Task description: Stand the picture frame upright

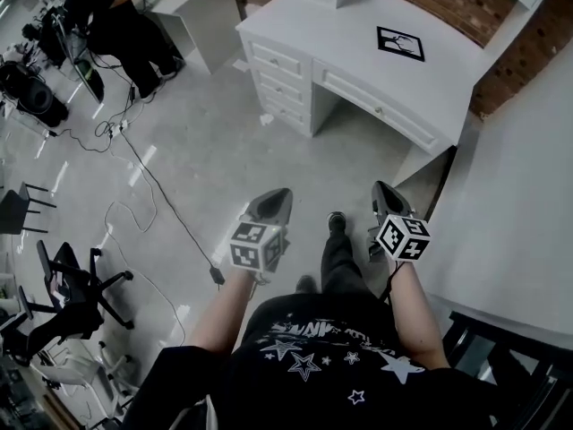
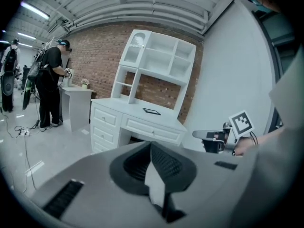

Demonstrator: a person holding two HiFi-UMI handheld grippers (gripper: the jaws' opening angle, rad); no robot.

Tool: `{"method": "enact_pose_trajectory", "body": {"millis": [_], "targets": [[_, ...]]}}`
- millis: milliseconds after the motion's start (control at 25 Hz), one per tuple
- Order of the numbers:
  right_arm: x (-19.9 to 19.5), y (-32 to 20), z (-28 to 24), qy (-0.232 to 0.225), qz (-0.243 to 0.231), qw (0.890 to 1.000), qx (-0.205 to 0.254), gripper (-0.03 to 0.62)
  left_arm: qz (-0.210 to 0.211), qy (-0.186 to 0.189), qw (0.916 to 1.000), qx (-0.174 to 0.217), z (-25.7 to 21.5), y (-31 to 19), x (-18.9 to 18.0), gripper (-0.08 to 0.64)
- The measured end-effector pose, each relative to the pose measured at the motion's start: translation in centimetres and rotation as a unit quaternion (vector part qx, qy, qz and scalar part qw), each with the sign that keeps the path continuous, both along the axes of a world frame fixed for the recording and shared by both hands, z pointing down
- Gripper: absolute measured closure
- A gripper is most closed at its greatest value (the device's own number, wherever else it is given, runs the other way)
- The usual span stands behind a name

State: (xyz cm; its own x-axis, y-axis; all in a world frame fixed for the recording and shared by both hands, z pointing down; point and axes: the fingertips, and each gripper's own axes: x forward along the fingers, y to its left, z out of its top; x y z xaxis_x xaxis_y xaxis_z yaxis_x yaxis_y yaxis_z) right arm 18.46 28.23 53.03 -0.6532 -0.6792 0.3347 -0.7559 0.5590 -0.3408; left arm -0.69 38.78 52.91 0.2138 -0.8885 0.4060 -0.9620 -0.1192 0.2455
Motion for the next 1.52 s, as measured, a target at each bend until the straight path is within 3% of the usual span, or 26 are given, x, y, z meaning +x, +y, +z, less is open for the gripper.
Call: {"method": "enact_pose_trajectory", "body": {"millis": [600, 840, 960, 1120, 1520], "targets": [[-1.8, -16.0, 2.0, -0.038, -0.01, 0.998, -0.058, 0.577, -0.003, -0.003, 0.9997, -0.022, 1.1, -15.3, -0.3, 0.541], [-1.9, -22.3, 2.3, -0.019, -0.015, 0.997, -0.068, 0.577, -0.006, -0.005, 0.999, -0.045, 1.3, -20.4, -0.3, 0.541], [-1.2, -25.7, 2.4, -0.018, -0.005, 0.997, -0.075, 0.577, -0.007, -0.018, 0.9989, -0.042, 1.0, -23.4, -0.4, 0.541], [-1.1, -29.8, 2.3, -0.027, 0.008, 0.996, -0.081, 0.577, -0.036, 0.0, 0.9986, -0.04, 0.4, -26.8, -1.6, 0.541], [-2.9, -36.0, 1.9, -0.039, -0.006, 0.995, -0.091, 0.577, -0.053, -0.01, 0.9982, -0.025, -1.9, -33.7, -2.2, 0.541]]}}
